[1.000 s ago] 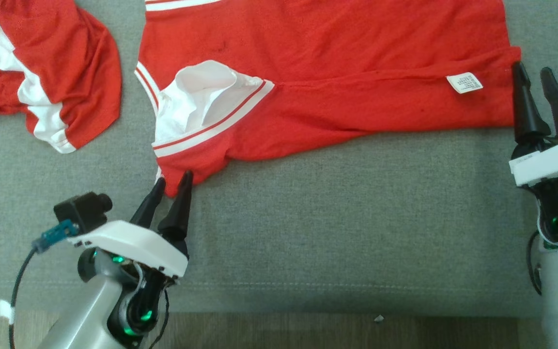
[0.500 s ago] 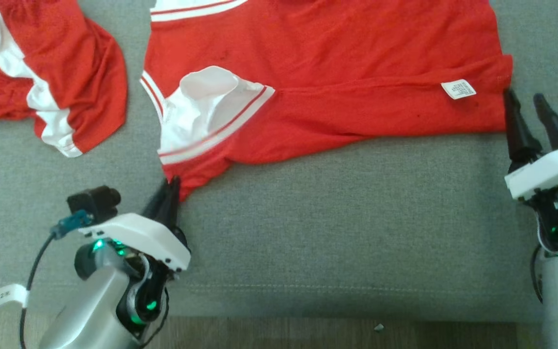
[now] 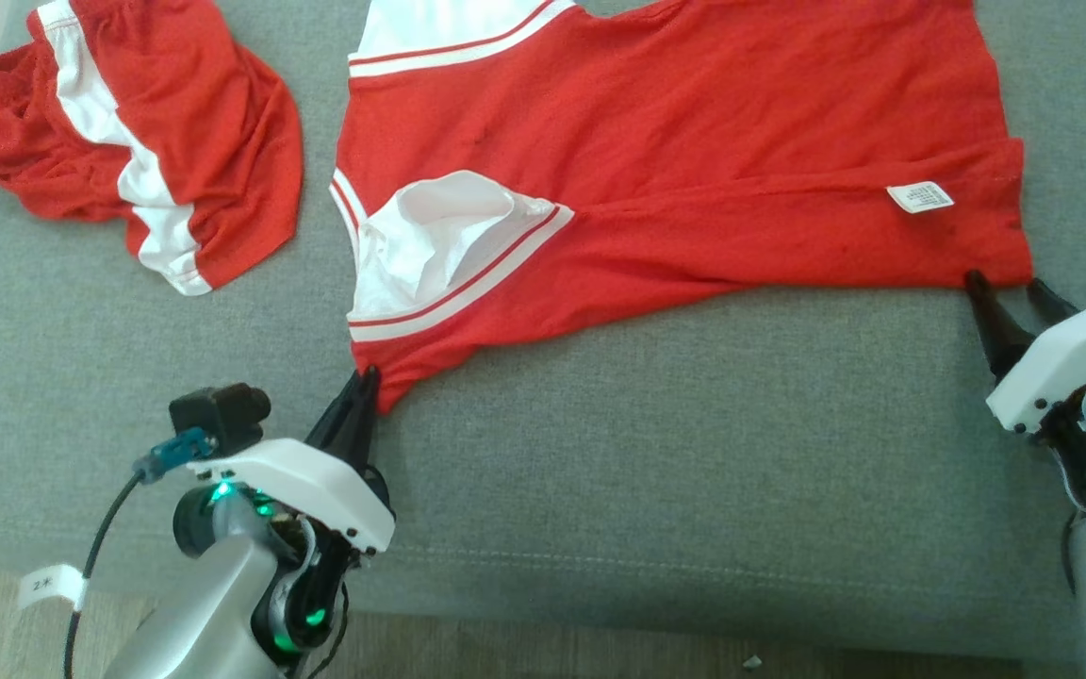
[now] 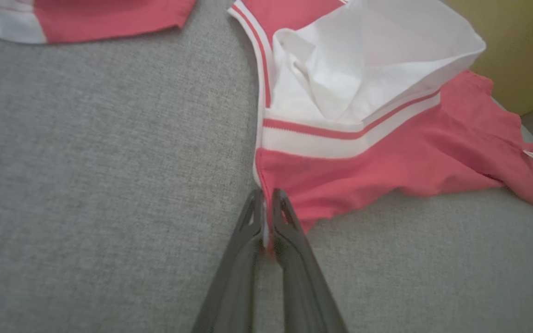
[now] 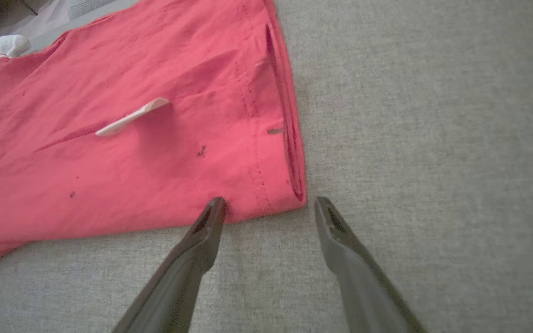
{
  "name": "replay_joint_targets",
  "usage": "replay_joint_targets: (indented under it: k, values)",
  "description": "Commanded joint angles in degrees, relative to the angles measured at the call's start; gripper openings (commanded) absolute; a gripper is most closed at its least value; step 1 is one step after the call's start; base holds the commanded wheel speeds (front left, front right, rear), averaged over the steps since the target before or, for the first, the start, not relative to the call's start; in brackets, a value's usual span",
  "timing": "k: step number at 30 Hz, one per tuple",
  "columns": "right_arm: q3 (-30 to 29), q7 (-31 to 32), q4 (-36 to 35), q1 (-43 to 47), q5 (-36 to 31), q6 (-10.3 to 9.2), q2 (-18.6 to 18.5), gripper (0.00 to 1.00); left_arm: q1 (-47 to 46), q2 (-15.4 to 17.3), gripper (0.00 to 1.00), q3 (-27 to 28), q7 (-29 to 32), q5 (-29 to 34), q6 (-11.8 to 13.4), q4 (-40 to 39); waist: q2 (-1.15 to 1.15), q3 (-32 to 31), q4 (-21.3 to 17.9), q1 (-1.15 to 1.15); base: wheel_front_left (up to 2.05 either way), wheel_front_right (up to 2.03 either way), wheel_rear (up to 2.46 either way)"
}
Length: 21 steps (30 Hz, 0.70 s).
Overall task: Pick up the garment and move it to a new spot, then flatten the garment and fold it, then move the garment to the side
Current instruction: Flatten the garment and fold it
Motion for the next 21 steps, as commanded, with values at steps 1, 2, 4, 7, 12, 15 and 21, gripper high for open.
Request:
replay_joint_targets:
  k: [1,2,4,7,12,15,21]
  values:
    - [1.47,0.6,-2.0,-1.01,0.49,0.37,-0.66,0.27,-1.11,1.06,0.0,1.6,-0.84,0.83,-0.16,-0.77,0.0,0.12,0.02,0.0,0.0,0.0,0.0]
    - [1.92,0.97,-2.35,-1.34,1.23,0.37,-1.11,0.0,-1.44,1.07,0.0,1.51,-1.02,0.9,-0.51,-0.51,0.0,0.26,-0.01,0.0,0.0,0.0,0.0]
    - [2.21,0.54,-3.01,-1.83,2.07,0.37,-1.61,0.0,-1.79,1.31,0.0,1.46,-1.2,1.11,-0.73,-0.23,0.0,0.52,-0.25,0.0,0.0,0.0,0.0]
    - [2.42,-0.61,-3.55,-2.24,3.38,0.37,-2.56,0.0,-2.26,1.74,0.0,1.53,-1.42,1.32,-0.97,0.13,0.0,0.85,-0.68,0.0,0.0,0.0,0.0]
    - [2.06,-2.05,-3.98,-1.39,4.77,0.37,-3.93,0.0,-2.74,2.33,0.0,1.54,-1.74,1.68,-1.26,0.35,0.0,0.84,-1.08,0.0,0.0,0.0,0.0]
    - [1.51,-2.89,-4.64,0.31,6.0,0.37,-4.85,0.0,-2.79,3.13,0.0,1.55,-1.88,1.92,-1.56,0.59,0.0,0.43,-1.42,0.0,0.0,0.0,0.0]
    - [-1.13,-2.16,-9.12,7.67,8.74,0.37,-6.02,0.0,-1.7,4.72,0.0,0.25,-1.2,2.54,-2.76,-0.73,0.0,-0.67,-1.93,0.0,0.0,0.0,0.0]
